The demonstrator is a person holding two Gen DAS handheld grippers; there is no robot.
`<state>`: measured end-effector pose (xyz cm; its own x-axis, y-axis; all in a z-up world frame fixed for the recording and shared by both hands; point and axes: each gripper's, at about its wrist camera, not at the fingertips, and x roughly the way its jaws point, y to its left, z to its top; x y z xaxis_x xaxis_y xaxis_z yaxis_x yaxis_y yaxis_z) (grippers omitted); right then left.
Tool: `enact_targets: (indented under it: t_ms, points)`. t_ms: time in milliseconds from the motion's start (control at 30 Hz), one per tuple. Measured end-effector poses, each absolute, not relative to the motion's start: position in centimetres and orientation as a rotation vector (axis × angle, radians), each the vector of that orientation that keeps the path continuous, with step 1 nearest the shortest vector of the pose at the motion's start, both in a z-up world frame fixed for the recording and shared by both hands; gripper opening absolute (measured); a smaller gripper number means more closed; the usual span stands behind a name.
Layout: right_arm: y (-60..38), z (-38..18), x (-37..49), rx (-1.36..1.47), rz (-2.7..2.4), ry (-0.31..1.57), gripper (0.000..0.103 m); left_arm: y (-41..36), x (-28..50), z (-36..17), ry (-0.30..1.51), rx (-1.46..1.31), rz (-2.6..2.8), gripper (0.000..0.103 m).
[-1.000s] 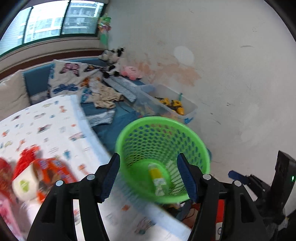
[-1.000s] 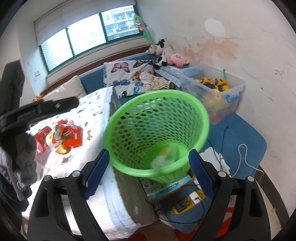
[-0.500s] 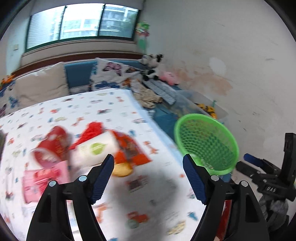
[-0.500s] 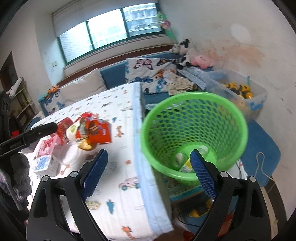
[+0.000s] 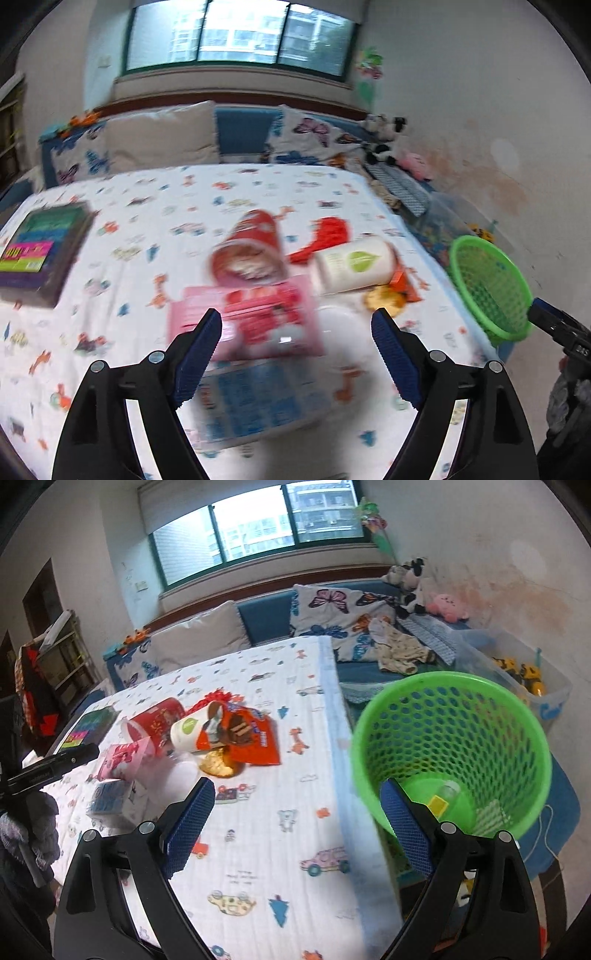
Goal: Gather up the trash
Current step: 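Move the left tool back to the bed and grasp the pink wipes pack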
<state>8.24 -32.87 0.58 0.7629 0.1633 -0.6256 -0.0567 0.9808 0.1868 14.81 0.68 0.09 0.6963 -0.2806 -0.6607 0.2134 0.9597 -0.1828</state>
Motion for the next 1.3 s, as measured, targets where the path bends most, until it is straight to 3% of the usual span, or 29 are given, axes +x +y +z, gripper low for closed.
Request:
enact_targets:
  t_ms: [1033, 1300]
  points:
    - [-26.4, -1.3, 14.8, 0.104, 0.244, 0.779, 0.09, 8.1, 21.5, -7.1, 0.962, -0.415, -0.41, 0.08]
    - [-25.5, -2.2, 16.5, 0.099, 0.265, 0.807, 0.09, 7.8, 21.3, -7.2, 0.964, -0.413, -0.444, 0.057]
